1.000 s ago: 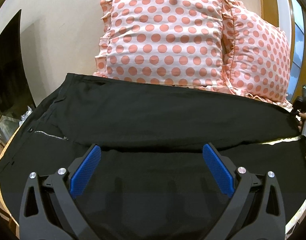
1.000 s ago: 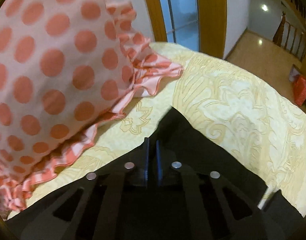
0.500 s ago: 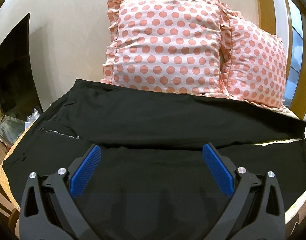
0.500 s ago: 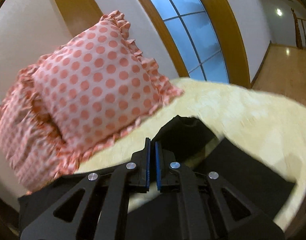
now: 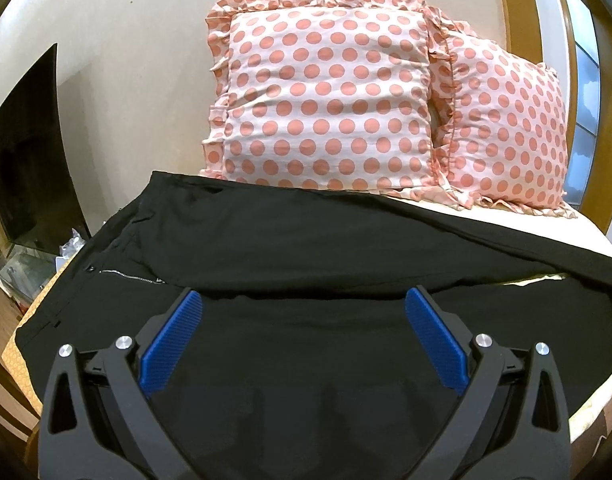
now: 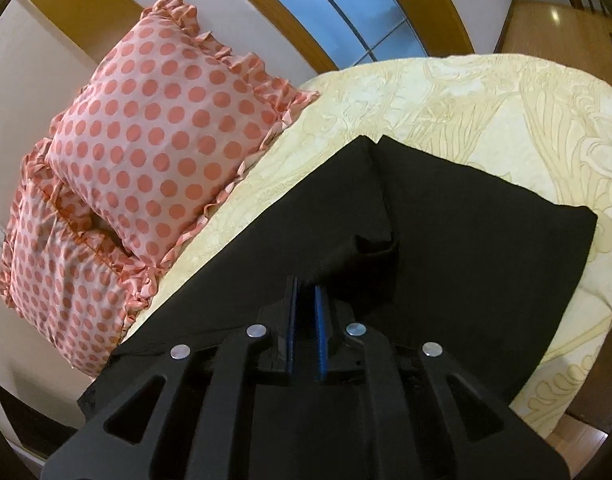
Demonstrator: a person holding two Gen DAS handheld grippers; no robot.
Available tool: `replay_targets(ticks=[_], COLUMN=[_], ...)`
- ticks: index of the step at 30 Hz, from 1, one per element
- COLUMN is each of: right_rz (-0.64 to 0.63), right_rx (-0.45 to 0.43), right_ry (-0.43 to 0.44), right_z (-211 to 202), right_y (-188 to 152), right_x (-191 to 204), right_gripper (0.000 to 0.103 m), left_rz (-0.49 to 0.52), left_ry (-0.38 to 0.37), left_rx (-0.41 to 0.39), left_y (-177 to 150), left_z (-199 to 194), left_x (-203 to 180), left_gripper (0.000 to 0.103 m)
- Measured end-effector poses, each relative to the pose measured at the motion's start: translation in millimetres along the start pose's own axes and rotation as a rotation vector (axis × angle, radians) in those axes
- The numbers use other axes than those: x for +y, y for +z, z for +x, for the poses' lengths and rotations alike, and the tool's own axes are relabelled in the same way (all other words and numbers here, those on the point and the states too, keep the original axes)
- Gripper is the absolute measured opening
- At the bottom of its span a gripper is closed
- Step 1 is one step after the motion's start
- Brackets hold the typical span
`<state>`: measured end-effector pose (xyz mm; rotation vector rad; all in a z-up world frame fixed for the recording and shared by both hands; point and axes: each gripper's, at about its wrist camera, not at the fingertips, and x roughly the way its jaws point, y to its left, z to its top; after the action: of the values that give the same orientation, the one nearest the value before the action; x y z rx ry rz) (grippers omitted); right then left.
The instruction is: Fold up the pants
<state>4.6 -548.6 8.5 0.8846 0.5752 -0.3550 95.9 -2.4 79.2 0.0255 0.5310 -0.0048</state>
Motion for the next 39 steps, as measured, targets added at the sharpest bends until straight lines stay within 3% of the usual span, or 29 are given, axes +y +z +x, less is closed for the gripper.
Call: replay_targets(ticks=[2, 3, 6, 8, 11, 12, 13, 18, 23, 27, 32, 38, 39], right_rz=[0.037, 0.066, 0.087, 0.083, 0.075, 0.074, 0.075, 0.043, -0.005, -0.017, 0.000, -0.002, -0.004], right_rx=[0.029, 0.051, 0.036, 0.020, 0.016, 0.010, 0.002, -0.107, -0.235, -0.240, -0.233, -0.224, -0.223], right_ry=[0.004, 0.006, 0.033, 0.029, 0.018, 0.009, 0.010, 0.063, 0.043, 0.017, 0.015, 0.007, 0.005], right_z=[4, 7, 7, 8, 18, 21, 22, -1, -53, -64, -62, -64, -65], right_y=[0, 0, -2, -3, -1, 0, 0, 4, 5, 0, 0, 0, 0], right_x=[-3, -7, -9, -8, -5, -4, -5, -4, 0, -6, -19, -26, -27], right_gripper=[0.034, 0.053, 0.053, 0.051, 0.029, 0.010, 0.004, 0.003, 0.003, 0.003, 0.003, 0.003, 0.003], left_rz=[-0.005, -0.005, -0.003, 0.003, 0.017, 0.022, 0.029, 0.039, -0.023, -0.050, -0.055, -0.164, -0.182], left_ry=[0.001, 0.002, 0.007, 0.013, 0.036, 0.045, 0.055, 0.051, -0.008, 0.002, 0.043, 0.093, 0.109], left_rx=[0.003, 0.005, 0.008, 0.006, -0.008, -0.015, -0.025, -0.095, -0.042, 0.017, 0.078, 0.201, 0.227], left_y=[1, 1, 1, 0, 0, 0, 0, 0, 13, 35, 78, 127, 134], left_z=[1, 2, 3, 4, 4, 4, 3, -3, 6, 28, 79, 174, 194], left_x=[1, 2, 3, 3, 3, 2, 2, 11, 29, 50, 73, 98, 101], left_gripper=[0.101, 0.101, 0.101, 0.101, 0.101, 0.101, 0.101, 0.101, 0.101, 0.101, 0.101, 0.100, 0.096])
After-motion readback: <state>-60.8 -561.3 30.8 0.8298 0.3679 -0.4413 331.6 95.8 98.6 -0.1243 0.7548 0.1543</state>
